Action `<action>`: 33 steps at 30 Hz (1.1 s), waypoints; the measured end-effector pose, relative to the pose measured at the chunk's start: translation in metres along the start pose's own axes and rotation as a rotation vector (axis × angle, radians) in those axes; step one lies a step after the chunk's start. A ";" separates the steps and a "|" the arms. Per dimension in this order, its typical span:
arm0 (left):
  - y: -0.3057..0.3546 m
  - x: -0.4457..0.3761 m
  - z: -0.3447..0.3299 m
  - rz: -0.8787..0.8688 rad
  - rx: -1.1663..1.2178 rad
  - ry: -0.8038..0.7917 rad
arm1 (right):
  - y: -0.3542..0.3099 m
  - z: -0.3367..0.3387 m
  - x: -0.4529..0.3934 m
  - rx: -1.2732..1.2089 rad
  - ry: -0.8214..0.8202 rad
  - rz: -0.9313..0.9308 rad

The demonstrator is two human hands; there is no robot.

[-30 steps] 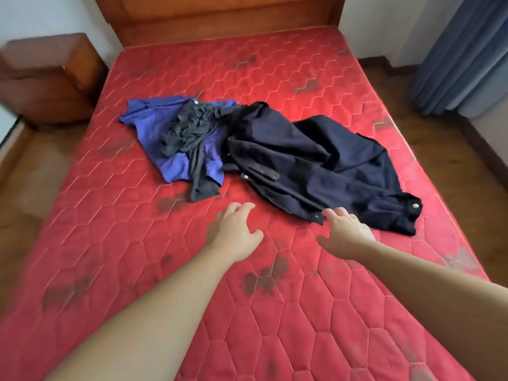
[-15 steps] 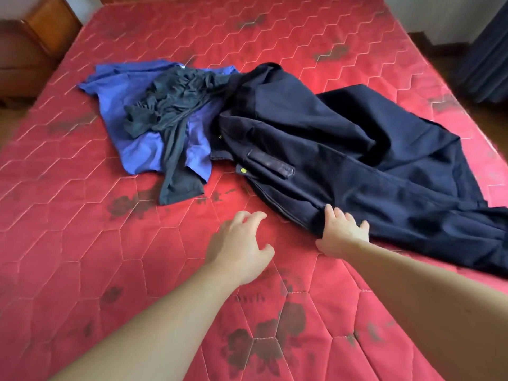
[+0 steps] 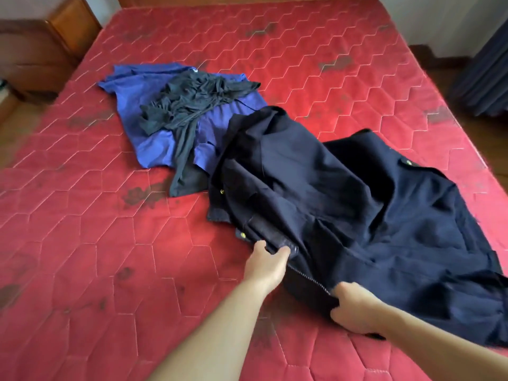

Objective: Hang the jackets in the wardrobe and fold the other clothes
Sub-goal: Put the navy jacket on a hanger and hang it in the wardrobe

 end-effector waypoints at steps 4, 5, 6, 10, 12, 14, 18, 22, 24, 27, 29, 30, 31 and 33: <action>-0.041 0.020 -0.045 0.330 0.523 -0.005 | 0.015 -0.052 0.059 -0.172 -0.203 -0.074; -0.052 0.028 -0.051 0.369 0.569 0.040 | 0.014 -0.064 0.073 -0.225 -0.245 -0.069; -0.062 0.036 -0.055 0.396 0.600 0.075 | 0.012 -0.076 0.085 -0.264 -0.292 -0.066; -0.068 0.068 -0.052 0.339 0.672 0.008 | -0.003 -0.092 0.123 -0.185 -0.428 -0.054; -0.050 0.088 -0.034 0.211 0.628 -0.027 | -0.018 -0.077 0.138 -0.338 -0.465 -0.035; -0.023 0.116 -0.007 0.053 0.585 -0.016 | -0.043 -0.031 0.155 -0.581 -0.310 0.013; 0.041 0.190 0.044 -0.325 0.412 -0.011 | -0.087 0.101 0.200 -0.851 0.417 0.173; 0.091 0.276 0.098 -0.624 0.250 0.080 | -0.148 0.164 0.254 -0.838 0.320 0.114; 0.102 0.313 0.124 -0.722 0.158 0.146 | -0.175 0.177 0.288 -0.875 0.250 0.112; 0.109 0.358 0.160 -0.848 0.043 0.180 | -0.213 0.199 0.335 -0.838 0.364 0.222; 0.109 0.385 0.192 -0.925 0.019 0.172 | -0.231 0.213 0.367 -0.887 0.484 0.287; 0.106 0.396 0.212 -0.950 0.025 0.181 | -0.240 0.220 0.385 -0.924 0.526 0.297; 0.102 0.408 0.234 -0.969 0.050 0.217 | -0.248 0.228 0.402 -0.960 0.560 0.305; 0.090 0.424 0.284 -0.994 0.137 0.369 | -0.271 0.243 0.438 -1.010 0.617 0.348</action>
Point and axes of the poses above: each hand's wrist, its own x-axis away from the middle knuckle, its own z-axis out of the back of the hand, y = z × x, the point moved 5 cm from there along -x, towards the middle knuckle, and after that the axes turned 15 degrees about -x, right-handed, at the moved point
